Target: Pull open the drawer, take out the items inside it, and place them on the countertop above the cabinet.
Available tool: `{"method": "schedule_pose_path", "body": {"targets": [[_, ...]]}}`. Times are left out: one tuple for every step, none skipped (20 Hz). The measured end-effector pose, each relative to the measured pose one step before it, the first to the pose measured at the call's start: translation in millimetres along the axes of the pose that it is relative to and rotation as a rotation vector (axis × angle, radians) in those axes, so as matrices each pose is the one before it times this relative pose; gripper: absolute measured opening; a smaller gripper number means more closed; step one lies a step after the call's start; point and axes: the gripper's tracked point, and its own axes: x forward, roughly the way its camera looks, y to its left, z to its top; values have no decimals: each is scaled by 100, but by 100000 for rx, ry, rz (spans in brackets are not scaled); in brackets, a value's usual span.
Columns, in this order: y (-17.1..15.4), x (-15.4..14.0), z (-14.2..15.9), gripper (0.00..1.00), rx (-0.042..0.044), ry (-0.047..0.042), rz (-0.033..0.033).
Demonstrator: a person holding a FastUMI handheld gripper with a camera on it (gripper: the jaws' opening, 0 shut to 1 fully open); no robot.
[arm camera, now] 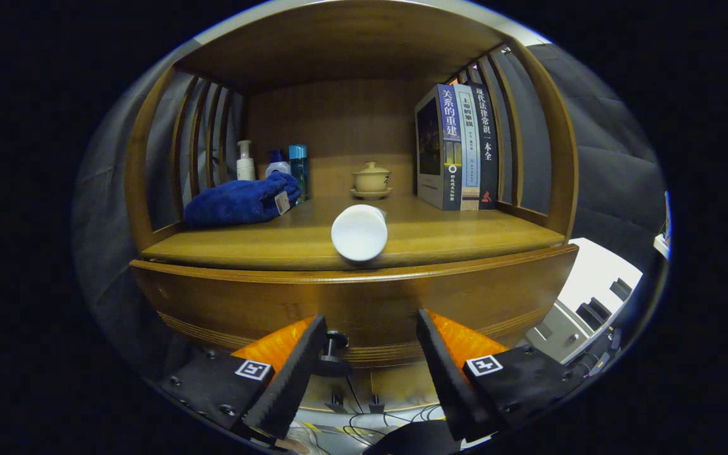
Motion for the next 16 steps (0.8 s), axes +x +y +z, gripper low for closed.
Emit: {"method": "schedule_pose_path", "body": {"targets": [[21,-35,-1,96,341,241,-54],[124,-141,1,97,-777,-1467,-192],[-130,-253,-16,97,-520,-31,87],[36,-96,206,97,685,-729,-14],[78,74,-262,98,584,666,-16],[-12,11,61,98,-155,-193,-48],[-55,-42,-3,98,-391,125,42],[1,-94,110,98,147,-168,81],[35,213,-46,98,362,172,109],[-70,2,-16,98,369,210,148],[-68,-93,-19,98,411,254,162],[-81,-21,-5,98,611,444,132],[-16,-37,-56,99,792,492,307],[38,32,-28,99,806,513,185],[-28,11,37,100,330,498,-48],[-207,-36,94,100,233,629,-1052]]}}
